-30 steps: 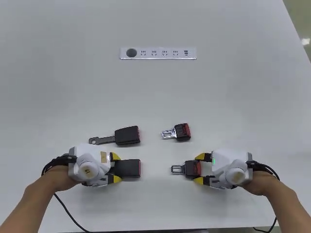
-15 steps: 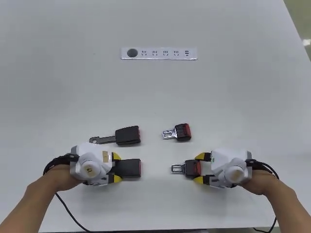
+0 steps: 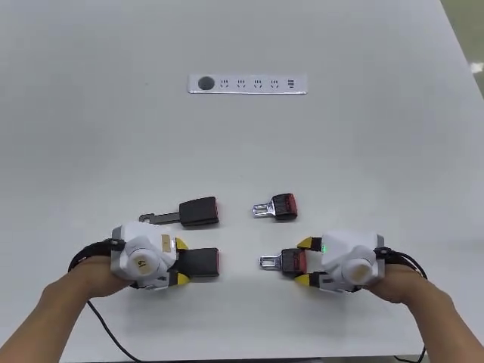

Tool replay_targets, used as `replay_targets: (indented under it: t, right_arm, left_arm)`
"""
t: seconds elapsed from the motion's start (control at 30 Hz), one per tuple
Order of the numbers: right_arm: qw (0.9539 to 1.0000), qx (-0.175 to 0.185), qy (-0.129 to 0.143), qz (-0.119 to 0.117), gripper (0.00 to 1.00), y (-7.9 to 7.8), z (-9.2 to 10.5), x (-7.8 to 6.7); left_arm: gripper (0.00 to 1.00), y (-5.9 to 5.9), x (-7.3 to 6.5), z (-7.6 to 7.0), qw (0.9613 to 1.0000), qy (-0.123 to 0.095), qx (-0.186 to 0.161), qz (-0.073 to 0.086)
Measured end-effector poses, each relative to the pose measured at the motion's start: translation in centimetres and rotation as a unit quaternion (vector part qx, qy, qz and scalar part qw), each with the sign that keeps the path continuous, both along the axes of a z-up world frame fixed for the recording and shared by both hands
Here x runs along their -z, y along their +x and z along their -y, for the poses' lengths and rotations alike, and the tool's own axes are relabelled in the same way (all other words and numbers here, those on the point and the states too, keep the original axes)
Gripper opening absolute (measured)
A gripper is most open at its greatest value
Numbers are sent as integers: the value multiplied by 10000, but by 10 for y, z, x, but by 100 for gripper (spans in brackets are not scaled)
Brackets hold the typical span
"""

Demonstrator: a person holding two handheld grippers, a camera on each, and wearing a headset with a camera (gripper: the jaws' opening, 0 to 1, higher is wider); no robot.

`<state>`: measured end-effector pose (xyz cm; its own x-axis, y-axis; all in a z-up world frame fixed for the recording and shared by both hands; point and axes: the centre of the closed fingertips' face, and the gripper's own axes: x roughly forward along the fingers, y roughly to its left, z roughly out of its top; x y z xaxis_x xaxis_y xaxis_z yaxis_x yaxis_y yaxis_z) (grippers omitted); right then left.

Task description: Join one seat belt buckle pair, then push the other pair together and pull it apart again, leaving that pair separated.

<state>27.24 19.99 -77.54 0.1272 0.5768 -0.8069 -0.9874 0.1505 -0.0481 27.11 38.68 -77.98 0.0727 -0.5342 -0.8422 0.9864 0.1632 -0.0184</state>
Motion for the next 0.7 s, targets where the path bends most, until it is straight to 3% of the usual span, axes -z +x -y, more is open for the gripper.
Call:
replay_targets:
  t: [0.7]
  right_arm:
    - [9997, -173, 185, -35, 31, -5, -49, -9]
  left_arm:
    - [31, -1, -1, 0, 9999, 73, 41, -70]
